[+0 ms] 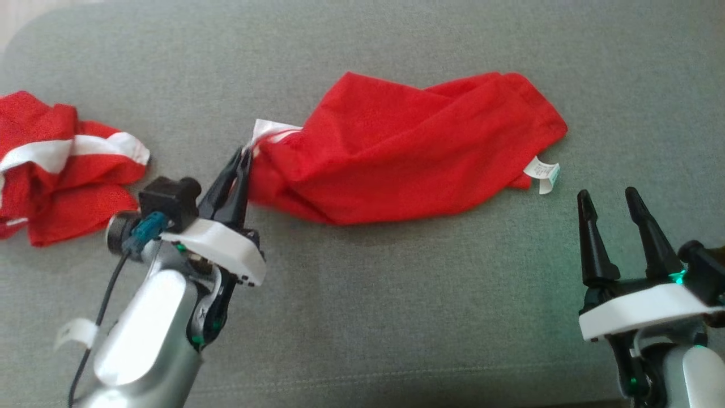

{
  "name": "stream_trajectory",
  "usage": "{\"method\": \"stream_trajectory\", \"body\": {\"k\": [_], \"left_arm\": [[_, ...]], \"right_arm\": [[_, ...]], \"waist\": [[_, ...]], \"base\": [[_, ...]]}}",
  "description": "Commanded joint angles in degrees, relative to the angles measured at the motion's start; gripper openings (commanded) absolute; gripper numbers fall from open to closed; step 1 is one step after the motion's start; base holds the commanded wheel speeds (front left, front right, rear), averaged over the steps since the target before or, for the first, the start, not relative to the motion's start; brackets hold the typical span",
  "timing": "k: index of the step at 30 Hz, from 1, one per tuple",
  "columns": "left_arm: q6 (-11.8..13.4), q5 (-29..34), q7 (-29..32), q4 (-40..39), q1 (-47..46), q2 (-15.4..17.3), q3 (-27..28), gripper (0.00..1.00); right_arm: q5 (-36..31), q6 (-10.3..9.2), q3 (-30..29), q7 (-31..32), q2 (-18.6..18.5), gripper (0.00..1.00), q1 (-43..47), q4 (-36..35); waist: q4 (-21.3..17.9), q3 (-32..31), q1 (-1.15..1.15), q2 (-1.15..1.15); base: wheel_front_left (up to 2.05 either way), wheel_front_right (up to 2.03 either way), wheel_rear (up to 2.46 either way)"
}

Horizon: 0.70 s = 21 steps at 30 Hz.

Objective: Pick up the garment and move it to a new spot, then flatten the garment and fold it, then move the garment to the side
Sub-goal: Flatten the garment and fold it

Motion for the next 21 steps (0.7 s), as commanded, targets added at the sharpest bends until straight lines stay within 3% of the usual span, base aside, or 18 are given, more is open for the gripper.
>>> {"method": "stream_trajectory", "body": {"k": [1, 14, 17, 21], "left_arm": [[0.8, 0.9, -0.7, -4.5, -0.6, 2.3, 1.9, 0.0], [5.4, 5.5, 5.3, -36.6, 4.9, 7.3, 0.5, 0.0], [5.9, 5.7, 7.4, -39.8, 4.6, 7.7, 0.4, 0.0], [6.7, 4.1, 9.0, -37.2, 4.5, 7.5, 1.5, 0.0]], "right_arm": [[0.5, 0.43, 0.8, -0.6, -0.1, 1.0, -0.9, -1.8], [1.6, 0.43, 0.3, -0.7, 0.3, 1.0, 0.6, -1.1], [1.9, 0.43, 0.4, -0.8, 0.4, 1.0, 0.5, -1.1], [2.1, 0.43, 1.2, -0.7, 0.4, 1.0, -0.2, -1.5]], "waist": [[0.6, -0.8, 0.0, 0.0], [3.3, -4.9, 0.0, 0.0], [3.4, -5.0, 0.0, 0.0], [2.6, -4.2, 0.0, 0.0]], "base": [[0.0, 0.0, 0.0], [0.0, 0.0, 0.0], [0.0, 0.0, 0.0], [0.0, 0.0, 0.0]]}}
